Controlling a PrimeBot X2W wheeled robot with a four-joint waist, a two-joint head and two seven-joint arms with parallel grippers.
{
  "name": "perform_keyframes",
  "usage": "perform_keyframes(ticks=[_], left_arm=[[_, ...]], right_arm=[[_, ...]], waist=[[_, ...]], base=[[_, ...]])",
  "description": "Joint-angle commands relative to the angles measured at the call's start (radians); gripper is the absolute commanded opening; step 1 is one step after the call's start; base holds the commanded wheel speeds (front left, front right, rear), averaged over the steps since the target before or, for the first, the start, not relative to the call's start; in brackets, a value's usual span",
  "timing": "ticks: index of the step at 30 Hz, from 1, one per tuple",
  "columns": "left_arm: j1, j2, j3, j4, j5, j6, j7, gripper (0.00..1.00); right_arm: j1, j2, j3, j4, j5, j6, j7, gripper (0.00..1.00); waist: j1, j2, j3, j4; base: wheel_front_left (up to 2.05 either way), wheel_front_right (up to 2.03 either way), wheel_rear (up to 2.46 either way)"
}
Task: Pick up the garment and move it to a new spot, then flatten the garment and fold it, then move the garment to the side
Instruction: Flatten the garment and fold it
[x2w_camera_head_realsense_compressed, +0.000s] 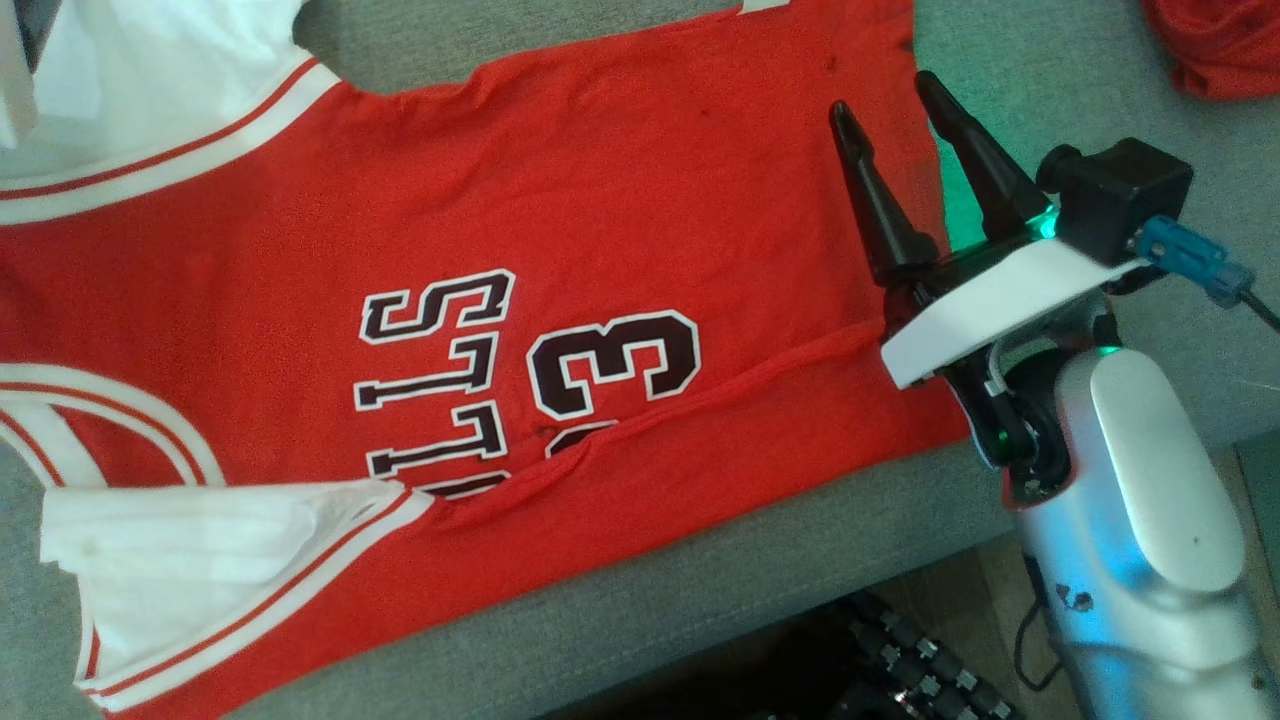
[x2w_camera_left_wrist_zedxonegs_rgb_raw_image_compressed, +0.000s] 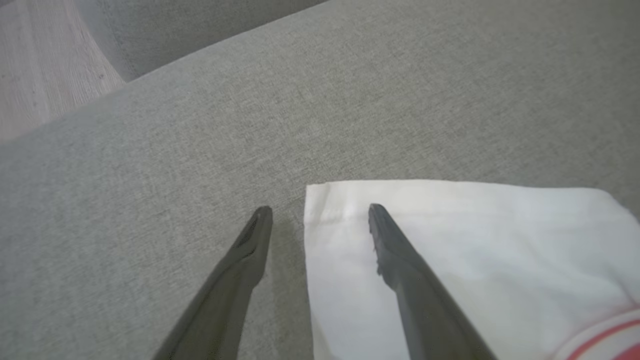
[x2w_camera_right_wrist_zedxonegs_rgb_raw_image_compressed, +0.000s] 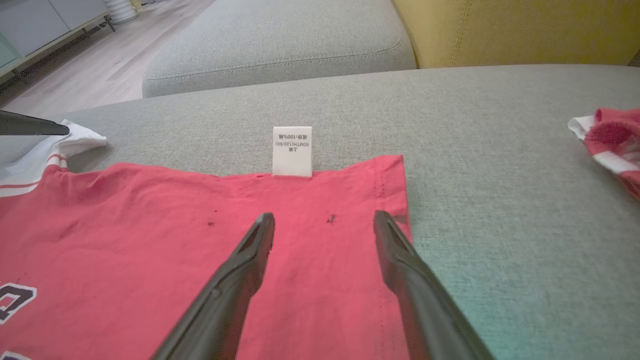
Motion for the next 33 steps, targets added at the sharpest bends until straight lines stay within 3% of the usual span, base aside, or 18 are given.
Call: perform_keyframes(ticks=[1, 8, 12, 13, 14, 15, 16, 17, 26, 33], left_arm=[[-0.043, 0.064, 0.028, -0.029, 0.003, 0.006, 0.011, 1.0], [-0.047, 0.073, 0.017, -0.002, 0.005, 0.009, 0.023, 0.99], [-0.047, 0.059, 0.001, 0.001, -0.008, 0.0, 0.022, 0.87], [-0.047, 0.056, -0.003, 0.002, -0.013, -0.004, 0.022, 0.78], [-0.047, 0.053, -0.007, 0.003, -0.018, -0.007, 0.021, 0.48], [-0.048, 0.05, -0.012, 0.004, -0.021, -0.01, 0.019, 0.35], [-0.048, 0.046, -0.018, 0.005, -0.024, -0.012, 0.017, 0.11], [-0.047, 0.042, -0.023, 0.005, -0.028, -0.015, 0.015, 0.0], [-0.046, -0.008, -0.037, -0.021, -0.064, -0.029, -0.089, 0.0], [0.003, -0.057, -0.051, -0.062, -0.096, -0.034, -0.175, 0.0]], right_arm=[[-0.017, -0.012, 0.014, -0.03, 0.008, -0.001, -0.008, 1.0], [-0.045, -0.021, 0.025, -0.03, 0.011, -0.001, -0.005, 1.0], [-0.071, -0.036, 0.021, -0.018, 0.011, -0.001, 0.005, 1.0], [-0.078, -0.04, 0.018, -0.013, 0.011, -0.001, 0.009, 1.0], [-0.086, -0.044, 0.015, -0.007, 0.01, -0.001, 0.014, 1.0], [-0.095, -0.048, 0.011, 0.0, 0.009, -0.001, 0.019, 1.0], [-0.105, -0.053, 0.007, 0.008, 0.008, -0.001, 0.025, 1.0], [-0.116, -0.059, 0.003, 0.019, 0.006, -0.001, 0.033, 1.0], [-0.266, -0.196, 0.038, 0.167, -0.053, -0.001, 0.176, 1.0], [-0.332, -0.313, 0.124, 0.256, -0.017, -0.001, 0.293, 1.0]], waist=[[-0.0001, 0.0, -0.001, -0.001], [-0.0001, 0.0, 0.009, -0.011], [-0.0001, 0.0, 0.012, -0.012], [-0.0001, 0.0, 0.012, -0.011], [-0.0001, 0.0, 0.013, -0.01], [-0.0001, 0.0, 0.012, -0.008], [-0.0001, 0.0, 0.011, -0.004], [-0.0001, 0.0, 0.008, 0.0], [-0.0001, 0.0, -0.029, 0.077], [-0.0001, 0.0, -0.049, 0.159]], base=[[0.0, 0.0, 0.0], [0.0, 0.0, 0.0], [0.0, 0.0, 0.0], [0.0, 0.0, 0.0], [0.0, 0.0, 0.0], [0.0, 0.0, 0.0], [0.0, 0.0, 0.0], [0.0, 0.0, 0.0], [0.0, 0.0, 0.0], [0.0, 0.0, 0.0]])
